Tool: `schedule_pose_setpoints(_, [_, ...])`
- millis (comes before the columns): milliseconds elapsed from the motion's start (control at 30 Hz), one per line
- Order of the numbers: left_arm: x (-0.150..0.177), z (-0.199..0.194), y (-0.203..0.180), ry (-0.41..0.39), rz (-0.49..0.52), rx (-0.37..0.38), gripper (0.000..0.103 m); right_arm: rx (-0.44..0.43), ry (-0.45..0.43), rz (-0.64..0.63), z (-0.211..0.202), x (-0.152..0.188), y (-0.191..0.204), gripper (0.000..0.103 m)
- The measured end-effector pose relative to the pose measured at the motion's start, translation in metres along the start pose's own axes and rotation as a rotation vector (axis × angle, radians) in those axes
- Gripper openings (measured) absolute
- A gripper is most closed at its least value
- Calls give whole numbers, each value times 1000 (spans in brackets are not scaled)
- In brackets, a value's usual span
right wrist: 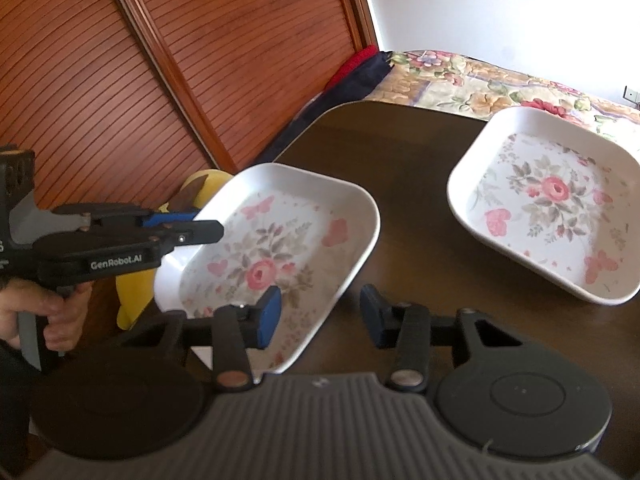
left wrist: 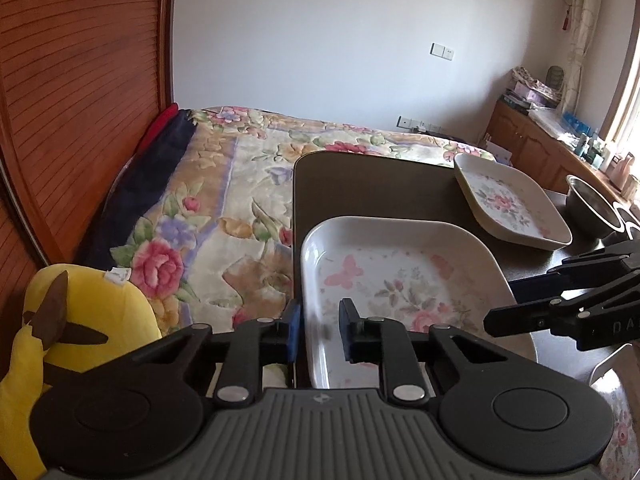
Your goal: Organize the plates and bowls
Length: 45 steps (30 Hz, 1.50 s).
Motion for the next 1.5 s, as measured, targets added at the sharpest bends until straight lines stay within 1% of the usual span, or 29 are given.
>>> schedule_pose_setpoints(133, [1, 1, 2, 1, -4, -4, 42, 1, -7, -1, 1, 0, -1, 40])
schedule_pose_setpoints(200, [1, 1, 2, 2, -4, -5, 39, 1, -6, -2, 2, 0, 0, 32])
schedule_pose_setpoints(267, [1, 1, 2, 6, -4, -2, 38, 7, -8, -7, 2, 0, 0, 28])
schedule_pose_setpoints(300, [1, 1, 2, 6, -3, -3, 38, 13, -10, -7, 2, 1, -1, 24])
schedule_pose_setpoints(367, [1, 0, 3, 5, -6, 0, 37, 21, -12, -1, 2, 1, -3, 22])
schedule_pose_setpoints(400, [1, 0, 3, 3, -7, 0, 37, 19, -13, -1, 1, 1, -4, 19])
schedule_pose_setpoints(600, [3, -1, 4, -2, -8, -5, 37, 32, -24, -9, 2, 2, -4, 18])
schedule_pose_setpoints(767, [4, -4, 3, 1, -19, -21, 35, 33, -29, 9, 2, 1, -6, 16])
schedule_pose_setpoints(900, [5, -11, -1, -8, -32, -4, 35, 25, -35, 40, -2, 0, -13, 13])
schedule_pose_setpoints(1200, [2, -29, -25, -54, -26, 3, 35, 42, -110, 56, -32, 1, -21, 7])
schedule_pose_setpoints(1500, [-4, -47, -62, -94, 14, 23, 35, 66, -169, 77, -65, 7, -29, 6])
Point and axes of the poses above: each gripper's, at about its wrist camera, not at the fingertips, and z roughly the way its jaws point, y to its left, x to its underside, the point moved 6 cm from there along z, roughly the way its jaws point
